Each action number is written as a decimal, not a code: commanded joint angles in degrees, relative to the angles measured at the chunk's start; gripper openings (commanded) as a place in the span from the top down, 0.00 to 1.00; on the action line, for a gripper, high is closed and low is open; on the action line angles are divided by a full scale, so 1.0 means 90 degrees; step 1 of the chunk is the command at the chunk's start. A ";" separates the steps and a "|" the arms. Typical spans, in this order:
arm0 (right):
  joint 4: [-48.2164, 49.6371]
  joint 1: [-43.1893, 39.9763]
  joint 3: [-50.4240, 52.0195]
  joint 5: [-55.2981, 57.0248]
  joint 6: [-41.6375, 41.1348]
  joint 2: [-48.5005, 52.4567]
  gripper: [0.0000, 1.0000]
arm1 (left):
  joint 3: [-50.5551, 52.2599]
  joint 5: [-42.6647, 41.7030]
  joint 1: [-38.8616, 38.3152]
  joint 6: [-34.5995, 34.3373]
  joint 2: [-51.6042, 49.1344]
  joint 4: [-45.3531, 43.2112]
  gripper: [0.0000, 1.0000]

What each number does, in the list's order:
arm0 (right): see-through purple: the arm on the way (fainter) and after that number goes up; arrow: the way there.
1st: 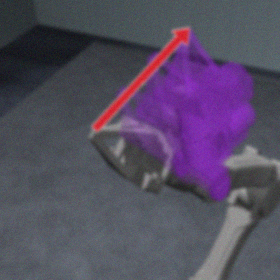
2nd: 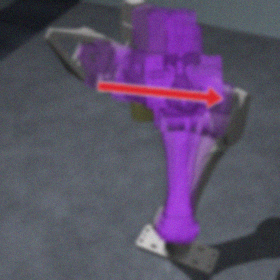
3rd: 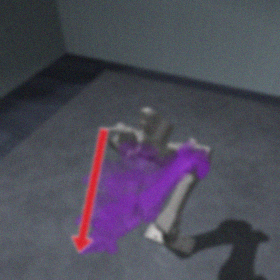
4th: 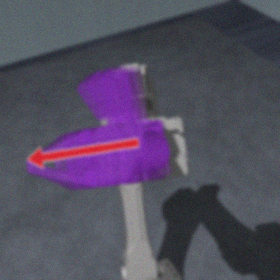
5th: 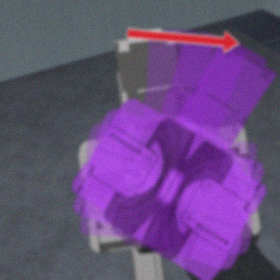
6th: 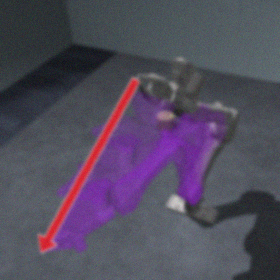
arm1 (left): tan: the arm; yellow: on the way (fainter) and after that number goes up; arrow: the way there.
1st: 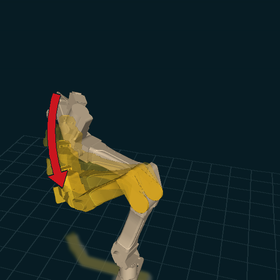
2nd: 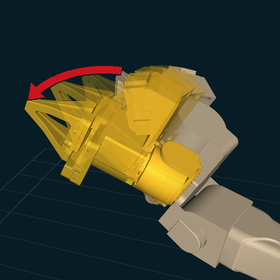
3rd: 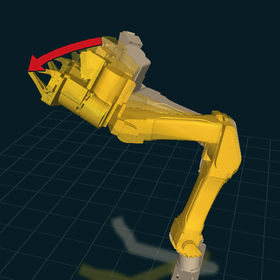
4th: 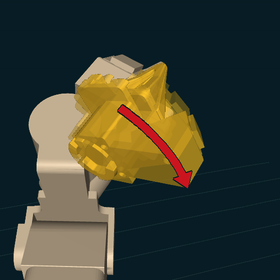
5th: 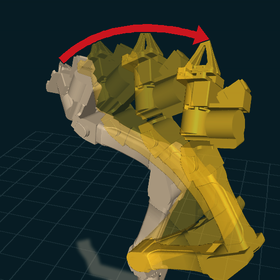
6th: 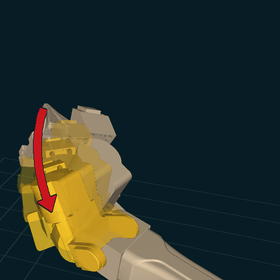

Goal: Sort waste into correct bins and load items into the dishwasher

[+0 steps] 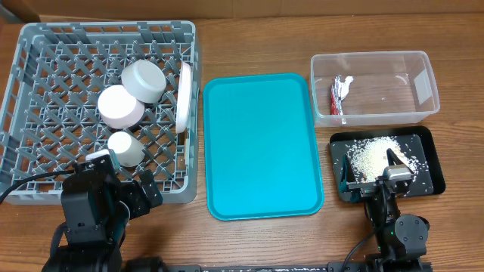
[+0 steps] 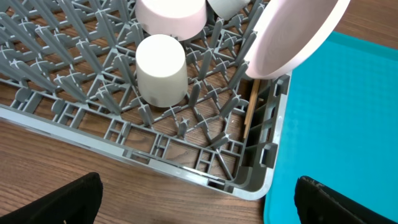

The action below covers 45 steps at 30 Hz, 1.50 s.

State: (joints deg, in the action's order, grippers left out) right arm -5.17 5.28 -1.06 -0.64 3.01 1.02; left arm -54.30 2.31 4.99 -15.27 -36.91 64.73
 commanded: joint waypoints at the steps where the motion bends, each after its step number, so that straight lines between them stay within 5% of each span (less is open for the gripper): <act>1: 0.0039 -0.0017 0.0066 0.0017 0.0027 -0.0034 0.00 | 0.0066 -0.0046 0.0027 0.0002 0.0024 -0.0005 0.00; 34: 0.0039 -0.0017 0.0066 0.0017 0.0027 -0.0034 0.00 | 0.0090 0.0192 0.0027 0.0129 0.0100 -0.0044 0.00; 45: 0.0036 -0.0017 0.0066 0.0017 0.0027 -0.0034 0.00 | 0.3016 0.0563 -0.0576 0.0095 0.2562 -0.2730 0.00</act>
State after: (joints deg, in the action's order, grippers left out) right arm -5.15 5.28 -1.06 -0.62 3.01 1.02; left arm -35.42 6.17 1.08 -14.66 -20.84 45.56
